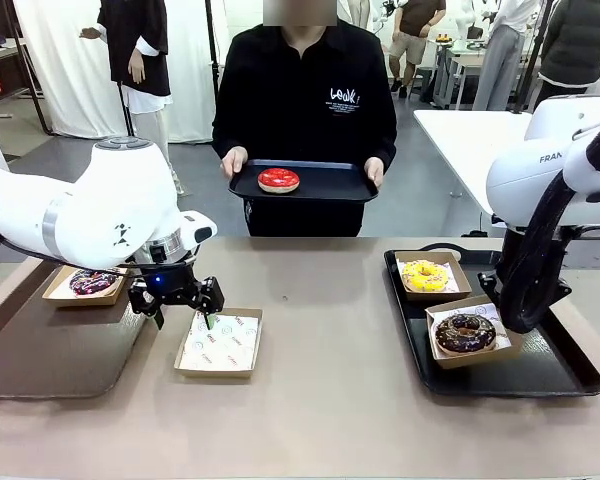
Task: Individually package the donuts and arrange them on the tray.
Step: Place the picked Paper togo box on the Handle tray while simultaneously picking up another Paper togo box from the table with the other hand.
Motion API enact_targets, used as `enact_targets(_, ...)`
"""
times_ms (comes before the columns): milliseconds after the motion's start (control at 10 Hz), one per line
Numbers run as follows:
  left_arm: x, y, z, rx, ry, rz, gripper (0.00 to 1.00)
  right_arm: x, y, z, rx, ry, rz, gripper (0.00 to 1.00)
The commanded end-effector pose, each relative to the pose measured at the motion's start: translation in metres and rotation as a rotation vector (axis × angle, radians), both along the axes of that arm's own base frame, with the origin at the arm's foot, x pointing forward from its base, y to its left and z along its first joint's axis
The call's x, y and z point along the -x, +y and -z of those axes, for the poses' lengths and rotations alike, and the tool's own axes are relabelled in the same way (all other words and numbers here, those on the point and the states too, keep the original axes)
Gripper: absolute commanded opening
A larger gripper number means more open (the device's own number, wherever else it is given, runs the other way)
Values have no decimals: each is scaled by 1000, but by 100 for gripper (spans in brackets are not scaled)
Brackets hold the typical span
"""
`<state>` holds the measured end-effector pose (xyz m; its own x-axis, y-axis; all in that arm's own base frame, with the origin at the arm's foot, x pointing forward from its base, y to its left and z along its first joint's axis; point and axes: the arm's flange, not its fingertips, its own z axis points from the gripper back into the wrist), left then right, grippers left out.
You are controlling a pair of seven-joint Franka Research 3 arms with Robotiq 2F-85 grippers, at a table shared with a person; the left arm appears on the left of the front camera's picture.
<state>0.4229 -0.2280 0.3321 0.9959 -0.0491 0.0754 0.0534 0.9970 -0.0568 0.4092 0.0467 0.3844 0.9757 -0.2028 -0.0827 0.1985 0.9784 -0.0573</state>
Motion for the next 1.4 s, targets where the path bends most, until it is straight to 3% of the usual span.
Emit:
enact_targets(0,-1,-7,0,-33,2,-15,100,-7,2,0,6,-17,12,1)
enact_targets(900,-1,-11,6,-47,30,20,100,-16,-6,4,-6,-31,-1,1)
enact_targets(1000,-1,-12,7,-44,31,19,100,-17,-6,5,-9,-29,-12,20)
enact_targets(1100,-3,-12,9,-38,38,23,40,-17,-6,5,-11,-23,-19,59)
enact_targets(1200,-6,-12,11,-31,55,22,40,-17,-6,6,-13,-20,-23,78)
enact_targets(1300,-7,-12,11,-27,59,23,0,-17,-7,6,-15,-17,-24,100)
